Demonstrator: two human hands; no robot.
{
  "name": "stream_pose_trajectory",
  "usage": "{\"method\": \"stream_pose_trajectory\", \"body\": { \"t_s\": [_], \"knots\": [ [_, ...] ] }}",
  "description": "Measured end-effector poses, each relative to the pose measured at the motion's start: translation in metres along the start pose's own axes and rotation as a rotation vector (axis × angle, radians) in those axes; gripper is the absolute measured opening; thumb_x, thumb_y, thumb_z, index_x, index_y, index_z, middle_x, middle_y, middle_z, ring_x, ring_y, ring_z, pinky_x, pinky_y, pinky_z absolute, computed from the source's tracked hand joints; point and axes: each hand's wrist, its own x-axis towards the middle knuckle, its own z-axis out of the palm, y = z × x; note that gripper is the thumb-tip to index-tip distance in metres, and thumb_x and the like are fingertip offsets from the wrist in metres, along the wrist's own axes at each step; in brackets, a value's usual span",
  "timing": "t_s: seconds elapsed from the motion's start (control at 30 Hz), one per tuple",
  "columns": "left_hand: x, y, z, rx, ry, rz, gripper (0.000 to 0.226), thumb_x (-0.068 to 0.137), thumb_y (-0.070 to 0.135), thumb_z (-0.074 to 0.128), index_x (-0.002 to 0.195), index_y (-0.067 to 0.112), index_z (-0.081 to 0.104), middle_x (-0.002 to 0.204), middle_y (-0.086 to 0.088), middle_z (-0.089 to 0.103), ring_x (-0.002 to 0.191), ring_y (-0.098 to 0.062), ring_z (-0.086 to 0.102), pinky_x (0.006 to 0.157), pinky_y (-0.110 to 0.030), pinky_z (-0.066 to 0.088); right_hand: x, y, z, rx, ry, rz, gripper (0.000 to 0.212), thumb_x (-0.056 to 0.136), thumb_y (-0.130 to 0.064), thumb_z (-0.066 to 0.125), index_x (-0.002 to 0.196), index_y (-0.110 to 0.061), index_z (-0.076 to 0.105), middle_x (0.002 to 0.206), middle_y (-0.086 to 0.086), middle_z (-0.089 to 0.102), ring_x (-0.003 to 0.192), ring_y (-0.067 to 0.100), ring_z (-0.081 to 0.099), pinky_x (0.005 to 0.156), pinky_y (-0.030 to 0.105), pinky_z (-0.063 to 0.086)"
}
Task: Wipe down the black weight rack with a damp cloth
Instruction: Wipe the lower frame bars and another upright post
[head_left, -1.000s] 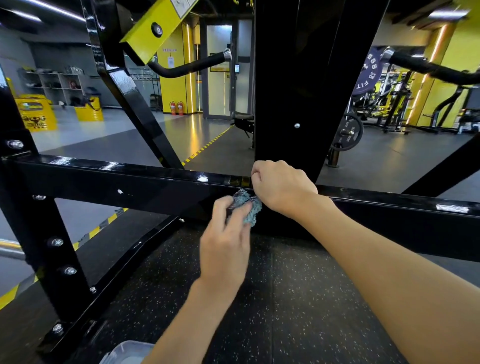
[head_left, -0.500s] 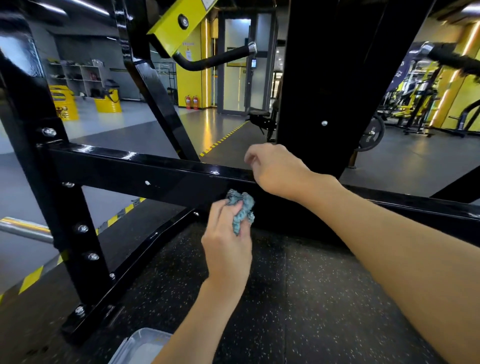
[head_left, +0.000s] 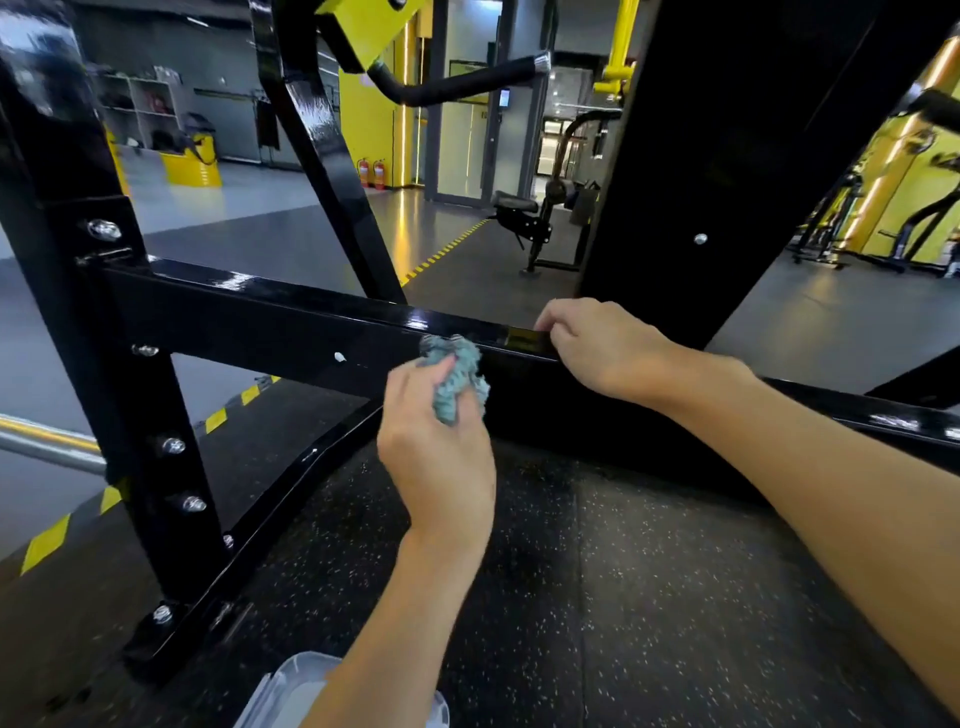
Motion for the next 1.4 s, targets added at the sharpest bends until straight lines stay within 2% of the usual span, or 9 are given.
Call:
{"method": "stream_pose_trajectory", "body": {
  "t_s": [0.13, 0.3, 0.43, 0.6, 0.73, 0.87, 1.0, 1.13, 1.4],
  "knots": [
    [-0.009, 0.006, 0.006, -0.013, -0.288, 0.305, 0.031, 0.075, -0.008, 0.077, 0.104, 0.0, 0.072, 0.113, -0.011, 0.066, 0.103, -0.019, 0.067, 0.089, -0.03, 0.057, 0.016, -0.022, -0.003, 0.144, -0.001, -0.009, 0.039, 0.094, -0.002, 0.039, 0.112, -0.023, 0.066, 0.112, 0.0, 0.067, 0.112, 0.02, 0.06, 0.097, 0.031, 0.047],
    [-0.003, -0.012, -0.003, -0.037, -0.063, 0.005, 0.03, 0.077, -0.011, 0.074, 0.105, -0.001, 0.072, 0.112, -0.011, 0.066, 0.102, -0.017, 0.066, 0.087, -0.028, 0.056, 0.023, -0.023, 0.009, 0.07, -0.005, 0.032, 0.03, 0.097, -0.017, 0.038, 0.095, -0.033, 0.063, 0.128, 0.001, 0.061, 0.117, 0.023, 0.056, 0.101, 0.036, 0.045],
    [-0.021, -0.004, 0.001, -0.024, -0.28, 0.271, 0.024, 0.08, 0.001, 0.071, 0.104, 0.001, 0.073, 0.114, -0.01, 0.067, 0.101, -0.018, 0.067, 0.087, -0.028, 0.058, 0.023, -0.021, 0.009, 0.066, 0.021, 0.036, 0.031, 0.098, -0.019, 0.037, 0.097, -0.036, 0.063, 0.127, -0.001, 0.061, 0.117, 0.023, 0.056, 0.102, 0.04, 0.045],
    [-0.004, -0.032, -0.014, -0.034, -0.03, -0.066, 0.028, 0.078, -0.011, 0.073, 0.104, 0.0, 0.071, 0.112, -0.004, 0.063, 0.102, -0.011, 0.064, 0.09, -0.017, 0.053, 0.024, -0.029, 0.01, 0.015, 0.011, 0.052, 0.037, 0.099, -0.013, 0.035, 0.116, -0.03, 0.064, 0.131, 0.001, 0.059, 0.12, 0.023, 0.055, 0.103, 0.038, 0.044],
    [-0.01, -0.036, -0.02, 0.018, -0.152, 0.126, 0.03, 0.077, -0.013, 0.073, 0.104, -0.002, 0.071, 0.113, -0.012, 0.065, 0.105, -0.011, 0.063, 0.096, -0.011, 0.047, 0.044, -0.069, 0.009, 0.147, 0.019, -0.089, 0.037, 0.098, -0.011, 0.036, 0.118, -0.023, 0.065, 0.124, 0.004, 0.064, 0.117, 0.023, 0.058, 0.102, 0.032, 0.044],
    [0.005, -0.044, -0.024, 0.017, 0.023, -0.11, 0.032, 0.076, -0.014, 0.075, 0.103, 0.001, 0.072, 0.108, -0.003, 0.065, 0.1, -0.002, 0.062, 0.088, -0.006, 0.046, 0.057, -0.088, 0.029, 0.093, -0.061, -0.161, 0.035, 0.1, -0.017, 0.034, 0.114, -0.022, 0.066, 0.126, 0.005, 0.062, 0.115, 0.029, 0.057, 0.099, 0.038, 0.045],
    [0.021, -0.023, -0.018, 0.02, -0.055, 0.079, 0.031, 0.075, -0.012, 0.076, 0.104, -0.001, 0.073, 0.109, -0.009, 0.067, 0.1, -0.009, 0.064, 0.091, -0.008, 0.047, 0.06, -0.083, 0.03, 0.106, -0.039, -0.146, 0.035, 0.098, -0.02, 0.035, 0.111, -0.025, 0.067, 0.122, 0.006, 0.064, 0.112, 0.03, 0.058, 0.098, 0.043, 0.047],
    [0.03, -0.029, -0.016, -0.009, 0.114, -0.056, 0.028, 0.079, -0.011, 0.073, 0.105, 0.0, 0.072, 0.107, -0.006, 0.067, 0.1, -0.003, 0.062, 0.086, -0.008, 0.048, 0.059, -0.083, 0.034, 0.101, -0.036, -0.143, 0.033, 0.098, -0.021, 0.036, 0.108, -0.026, 0.066, 0.115, 0.004, 0.066, 0.106, 0.029, 0.06, 0.095, 0.043, 0.049],
    [0.031, -0.035, -0.019, -0.046, 0.109, -0.105, 0.021, 0.083, -0.005, 0.073, 0.102, 0.006, 0.071, 0.101, 0.0, 0.067, 0.094, -0.001, 0.065, 0.079, -0.009, 0.051, 0.055, -0.084, 0.031, 0.102, -0.045, -0.161, 0.031, 0.099, -0.022, 0.033, 0.107, -0.026, 0.063, 0.113, 0.006, 0.064, 0.103, 0.03, 0.059, 0.093, 0.045, 0.049]
  ]
}}
